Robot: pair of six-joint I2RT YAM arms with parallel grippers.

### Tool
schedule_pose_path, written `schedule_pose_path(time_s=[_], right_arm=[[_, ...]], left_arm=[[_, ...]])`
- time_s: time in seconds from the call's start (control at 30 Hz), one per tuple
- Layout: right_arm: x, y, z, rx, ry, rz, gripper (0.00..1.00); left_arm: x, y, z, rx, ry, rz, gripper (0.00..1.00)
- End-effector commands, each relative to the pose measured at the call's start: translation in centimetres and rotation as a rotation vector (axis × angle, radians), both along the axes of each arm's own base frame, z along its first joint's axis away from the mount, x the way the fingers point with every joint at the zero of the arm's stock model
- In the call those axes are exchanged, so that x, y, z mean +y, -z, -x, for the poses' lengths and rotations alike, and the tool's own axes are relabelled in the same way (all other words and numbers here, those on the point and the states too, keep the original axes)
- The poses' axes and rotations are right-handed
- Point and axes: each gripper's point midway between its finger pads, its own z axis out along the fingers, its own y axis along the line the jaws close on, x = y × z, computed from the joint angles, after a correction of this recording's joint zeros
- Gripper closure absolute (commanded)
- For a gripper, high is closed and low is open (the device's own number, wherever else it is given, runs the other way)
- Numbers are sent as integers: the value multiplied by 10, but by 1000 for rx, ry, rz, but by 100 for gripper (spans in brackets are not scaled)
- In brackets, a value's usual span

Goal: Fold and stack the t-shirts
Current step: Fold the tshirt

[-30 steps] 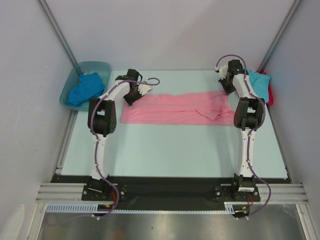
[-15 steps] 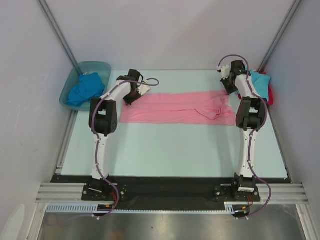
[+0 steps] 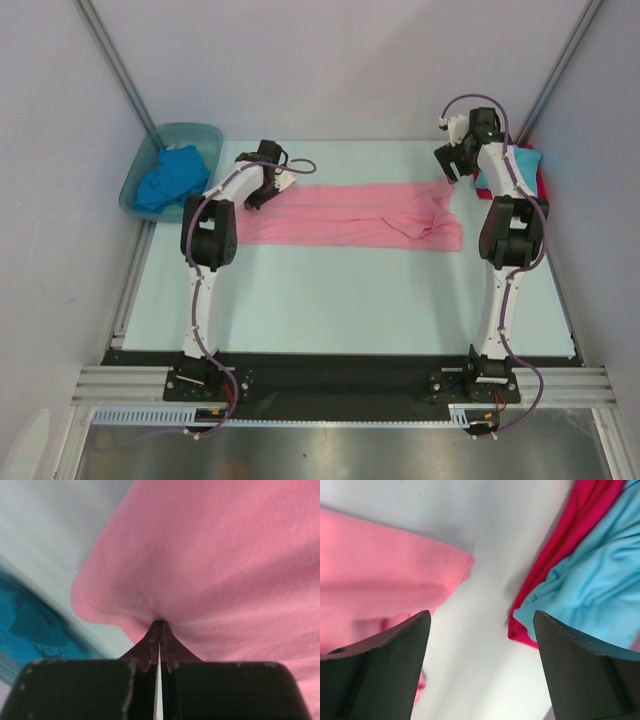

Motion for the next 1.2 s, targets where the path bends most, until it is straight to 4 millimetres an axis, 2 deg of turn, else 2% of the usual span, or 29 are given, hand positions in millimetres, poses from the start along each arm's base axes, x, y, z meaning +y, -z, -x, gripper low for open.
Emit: schedule_pose_path(time_s=[0.0, 0.07, 0.1, 0.13, 0.17, 0.2, 0.23, 0.27, 0.3, 0.33, 0.37, 0.4, 0.43, 0.5, 0.6, 0.77, 0.97, 1.0, 1.03, 1.17], right_arm=[[28, -93, 7, -161, -55, -22, 12], [35, -97, 17, -146, -72, -20, 13], [41, -92, 26, -121, -89, -20, 14], [40, -100, 34, -125, -91, -8, 14], [52, -104, 40, -125, -129, 10, 15], [57, -89, 52, -83, -142, 24, 15], [60, -104, 59, -110, -152, 33, 15], [63, -100, 67, -95, -165, 35, 16], [65, -87, 78, -58, -184, 45, 17], [71, -92, 87, -62, -199, 45, 17], [72, -88, 92, -55, -202, 48, 19], [73, -85, 97, -47, -202, 44, 20], [74, -69, 108, -4, -204, 43, 22], [80, -60, 118, 19, -208, 31, 31], [83, -43, 132, 58, -208, 18, 36], [95, -31, 156, 117, -295, -7, 33], [110, -44, 160, 63, -394, 109, 32], [107, -43, 160, 59, -412, 153, 31], [114, -45, 160, 47, -447, 166, 31], [111, -42, 157, 30, -535, 298, 30]], left_arm=[[25, 7, 3, 20, -59, -68, 100], [22, -3, 1, -3, -62, -48, 100], [21, -9, -1, -20, -73, -35, 99], [18, -24, -4, -53, -77, -13, 97], [16, -32, -5, -70, -79, 0, 83], [15, -51, -7, -108, -82, 18, 72], [13, -61, -7, -126, -82, 31, 61], [13, -70, -8, -145, -83, 38, 43], [14, -87, -8, -177, -80, 41, 40], [15, -95, -7, -190, -79, 43, 34], [16, -104, -6, -206, -77, 47, 29], [18, -119, -5, -236, -81, 55, 29], [19, -125, -4, -247, -85, 59, 28], [21, -136, 1, -264, -88, 60, 28], [23, -144, 6, -276, -90, 56, 27], [25, -144, 11, -269, -88, 47, 27], [22, -147, 13, -272, -77, 47, 27], [21, -150, 13, -275, -75, 45, 27], [20, -150, 13, -277, -72, 45, 27], [18, -150, 15, -275, -67, 47, 26]])
